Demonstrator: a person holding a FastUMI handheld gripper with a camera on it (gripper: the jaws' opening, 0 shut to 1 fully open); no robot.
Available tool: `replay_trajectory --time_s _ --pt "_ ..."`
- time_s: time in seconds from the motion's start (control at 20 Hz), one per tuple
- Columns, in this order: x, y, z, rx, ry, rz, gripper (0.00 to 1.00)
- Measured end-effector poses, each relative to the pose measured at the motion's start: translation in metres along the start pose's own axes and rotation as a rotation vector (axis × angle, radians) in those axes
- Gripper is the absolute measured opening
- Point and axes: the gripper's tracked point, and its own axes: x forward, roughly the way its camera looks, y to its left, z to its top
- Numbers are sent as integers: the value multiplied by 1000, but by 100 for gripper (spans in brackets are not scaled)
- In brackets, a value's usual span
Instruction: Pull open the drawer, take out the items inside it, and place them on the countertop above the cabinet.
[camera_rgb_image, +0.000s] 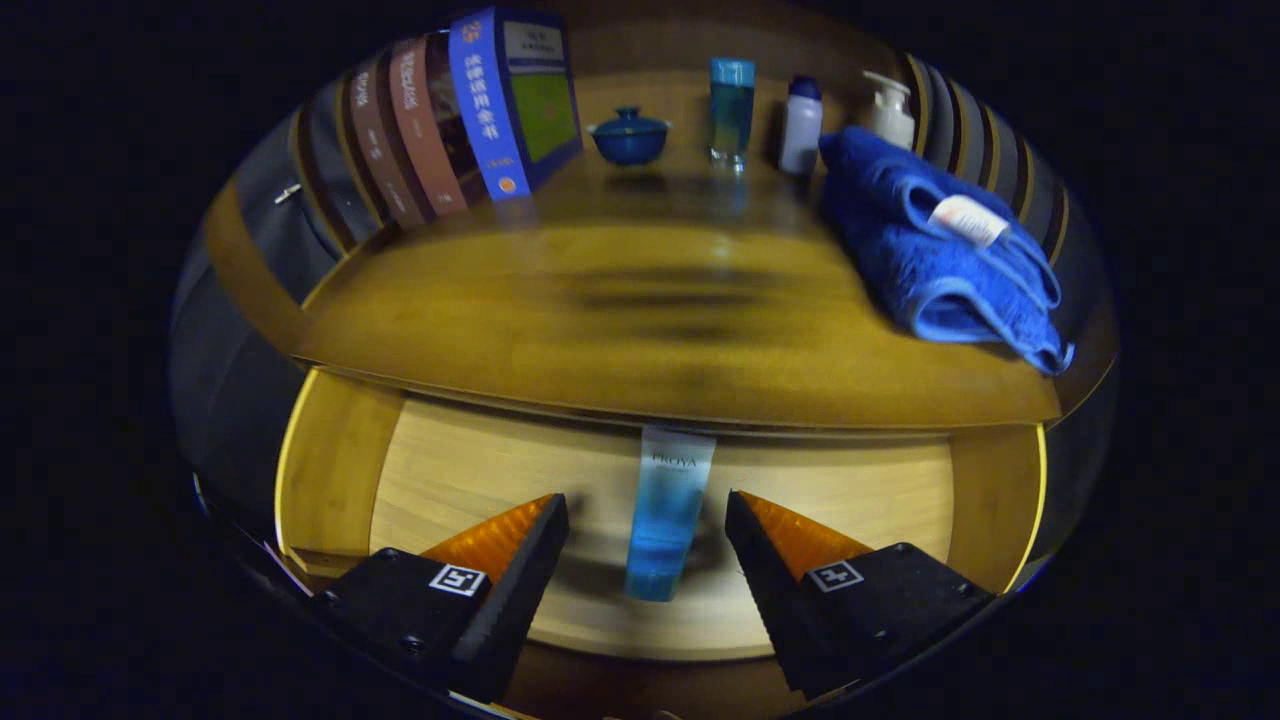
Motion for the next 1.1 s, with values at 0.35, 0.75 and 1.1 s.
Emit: replay_trajectory --time_s 0.35,0.75,1.1 --pt "28 -7 -23 34 145 -21 85" --pt "28 -7 -27 53 173 -14 40" --pt "-52 26 -25 71 71 122 39"
